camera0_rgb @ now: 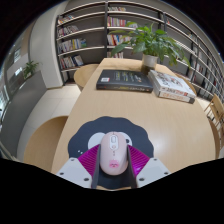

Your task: Arrange mouse

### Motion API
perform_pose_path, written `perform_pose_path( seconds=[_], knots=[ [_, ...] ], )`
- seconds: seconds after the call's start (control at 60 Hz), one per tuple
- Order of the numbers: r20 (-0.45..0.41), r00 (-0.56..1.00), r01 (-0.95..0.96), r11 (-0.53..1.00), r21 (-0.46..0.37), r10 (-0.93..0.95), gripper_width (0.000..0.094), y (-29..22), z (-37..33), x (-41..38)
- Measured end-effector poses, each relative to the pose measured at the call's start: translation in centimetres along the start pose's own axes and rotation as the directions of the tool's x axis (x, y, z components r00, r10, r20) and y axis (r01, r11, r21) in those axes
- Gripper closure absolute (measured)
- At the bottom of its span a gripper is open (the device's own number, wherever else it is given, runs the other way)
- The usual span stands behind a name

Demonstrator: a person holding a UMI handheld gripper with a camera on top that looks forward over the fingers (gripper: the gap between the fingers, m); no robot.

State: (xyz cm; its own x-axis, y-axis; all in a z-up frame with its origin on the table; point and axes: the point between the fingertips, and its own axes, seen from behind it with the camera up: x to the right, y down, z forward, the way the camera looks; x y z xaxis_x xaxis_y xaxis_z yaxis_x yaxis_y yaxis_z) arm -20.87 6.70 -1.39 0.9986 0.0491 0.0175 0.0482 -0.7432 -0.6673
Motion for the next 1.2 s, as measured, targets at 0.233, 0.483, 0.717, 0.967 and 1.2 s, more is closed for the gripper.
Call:
perform_pose_path(
  seconds=[0.233,0.483,0.717,0.967,1.2],
  knots=[
    [-0.03,0.999,-0.026,1.0,0.016,0.026,0.0073,-2.9,-4.5,2.1],
    [-0.029,0.999,-0.038,0.985,0.171,0.044,0.007,-7.5,-18.1,6.1],
    [-0.04,0.998,-0.037,0.972,0.23,0.047,0.0072,-4.5,-27.0,10.9],
    [-0.037,0.998,-0.044,0.972,0.231,0.054,0.0076,0.5,-31.2,14.6],
    [-0.045,0.997,-0.048,0.969,0.244,0.061,0.0078,2.6,-33.2,16.4]
  ],
)
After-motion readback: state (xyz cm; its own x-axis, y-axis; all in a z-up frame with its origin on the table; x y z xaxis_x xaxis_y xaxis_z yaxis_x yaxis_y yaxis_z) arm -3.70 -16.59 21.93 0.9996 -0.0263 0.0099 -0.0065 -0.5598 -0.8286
